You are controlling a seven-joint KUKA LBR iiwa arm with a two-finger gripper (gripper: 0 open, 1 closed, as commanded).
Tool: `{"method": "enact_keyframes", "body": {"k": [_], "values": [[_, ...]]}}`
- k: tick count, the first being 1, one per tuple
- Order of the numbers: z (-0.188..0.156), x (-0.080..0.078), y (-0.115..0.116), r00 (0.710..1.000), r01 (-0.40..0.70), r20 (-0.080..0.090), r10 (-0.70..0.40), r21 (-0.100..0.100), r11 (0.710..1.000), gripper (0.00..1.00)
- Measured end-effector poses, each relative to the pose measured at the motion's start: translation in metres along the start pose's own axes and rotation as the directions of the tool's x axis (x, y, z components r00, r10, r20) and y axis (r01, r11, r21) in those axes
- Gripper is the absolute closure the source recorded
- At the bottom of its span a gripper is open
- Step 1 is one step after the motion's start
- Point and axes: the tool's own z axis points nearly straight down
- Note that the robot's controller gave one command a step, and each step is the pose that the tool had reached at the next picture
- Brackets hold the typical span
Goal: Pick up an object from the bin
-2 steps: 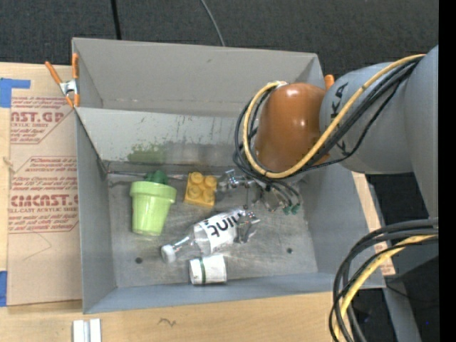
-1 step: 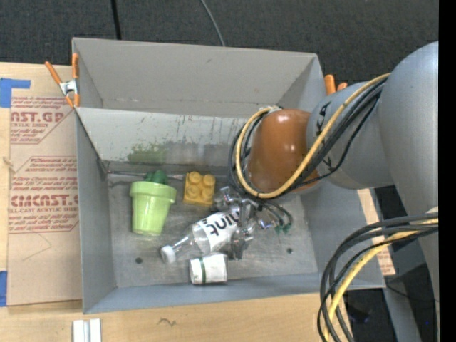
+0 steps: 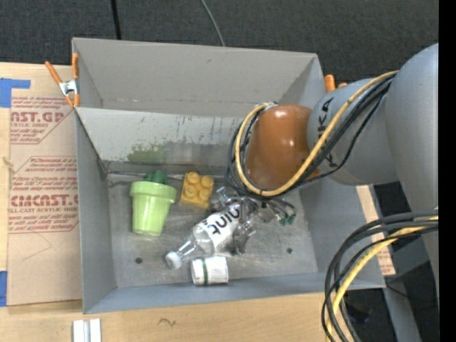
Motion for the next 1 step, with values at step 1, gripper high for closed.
{"method": "enact_keyframes", "body": {"k": [1], "values": [[0.0,0.0,0.0,1.0,0.0,0.0,0.0,0.0,1.0,1.0]]}}
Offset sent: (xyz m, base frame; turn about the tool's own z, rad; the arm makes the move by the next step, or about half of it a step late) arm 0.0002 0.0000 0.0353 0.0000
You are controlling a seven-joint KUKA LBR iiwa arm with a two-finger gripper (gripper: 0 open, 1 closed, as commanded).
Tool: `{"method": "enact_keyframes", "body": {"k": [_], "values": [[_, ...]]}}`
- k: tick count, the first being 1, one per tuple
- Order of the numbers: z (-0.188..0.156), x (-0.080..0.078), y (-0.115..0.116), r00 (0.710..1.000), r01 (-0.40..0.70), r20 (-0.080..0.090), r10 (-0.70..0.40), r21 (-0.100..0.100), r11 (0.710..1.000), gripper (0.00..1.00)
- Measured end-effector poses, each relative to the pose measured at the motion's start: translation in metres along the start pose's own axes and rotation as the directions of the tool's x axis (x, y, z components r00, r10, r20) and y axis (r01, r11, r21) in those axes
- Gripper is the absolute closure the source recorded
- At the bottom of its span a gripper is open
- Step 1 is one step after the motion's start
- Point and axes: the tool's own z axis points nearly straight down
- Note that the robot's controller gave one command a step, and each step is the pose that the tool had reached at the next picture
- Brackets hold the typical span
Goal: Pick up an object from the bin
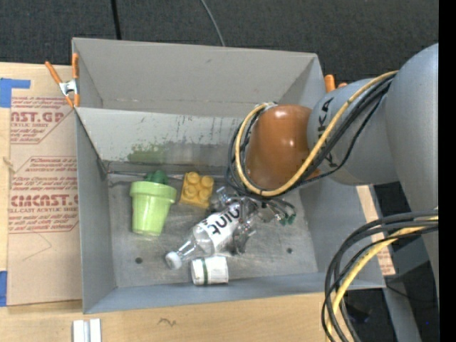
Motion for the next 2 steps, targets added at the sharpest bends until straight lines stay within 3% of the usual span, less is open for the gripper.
{"method": "enact_keyframes", "body": {"k": [2], "values": [[-0.017,0.002,0.001,1.0,-0.001,-0.008,0.001,-0.004,1.0,1.0]]}}
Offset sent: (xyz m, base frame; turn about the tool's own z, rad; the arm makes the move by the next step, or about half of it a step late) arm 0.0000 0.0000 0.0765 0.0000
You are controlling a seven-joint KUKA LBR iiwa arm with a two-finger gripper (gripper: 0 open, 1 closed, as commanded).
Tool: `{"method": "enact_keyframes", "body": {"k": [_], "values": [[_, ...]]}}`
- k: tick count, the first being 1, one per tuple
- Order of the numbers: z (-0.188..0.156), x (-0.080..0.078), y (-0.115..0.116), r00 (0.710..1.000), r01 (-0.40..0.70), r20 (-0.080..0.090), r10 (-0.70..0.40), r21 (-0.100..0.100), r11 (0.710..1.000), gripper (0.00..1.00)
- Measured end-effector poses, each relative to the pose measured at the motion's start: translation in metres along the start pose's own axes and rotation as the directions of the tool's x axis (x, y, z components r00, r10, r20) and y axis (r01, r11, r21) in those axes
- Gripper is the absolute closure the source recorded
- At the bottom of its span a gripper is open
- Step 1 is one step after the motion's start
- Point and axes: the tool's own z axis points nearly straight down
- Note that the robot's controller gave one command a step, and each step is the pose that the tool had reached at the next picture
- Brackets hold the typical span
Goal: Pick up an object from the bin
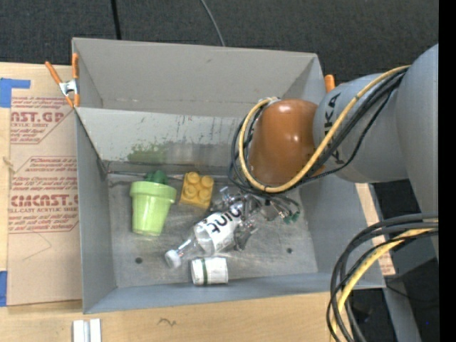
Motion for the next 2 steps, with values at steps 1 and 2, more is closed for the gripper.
{"method": "enact_keyframes", "body": {"k": [1,2], "values": [[-0.022,-0.001,0.0,1.0,0.001,0.002,-0.001,0.001,1.0,1.0],[-0.038,-0.001,0.0,1.0,0.001,0.003,-0.001,0.001,1.0,1.0]]}}
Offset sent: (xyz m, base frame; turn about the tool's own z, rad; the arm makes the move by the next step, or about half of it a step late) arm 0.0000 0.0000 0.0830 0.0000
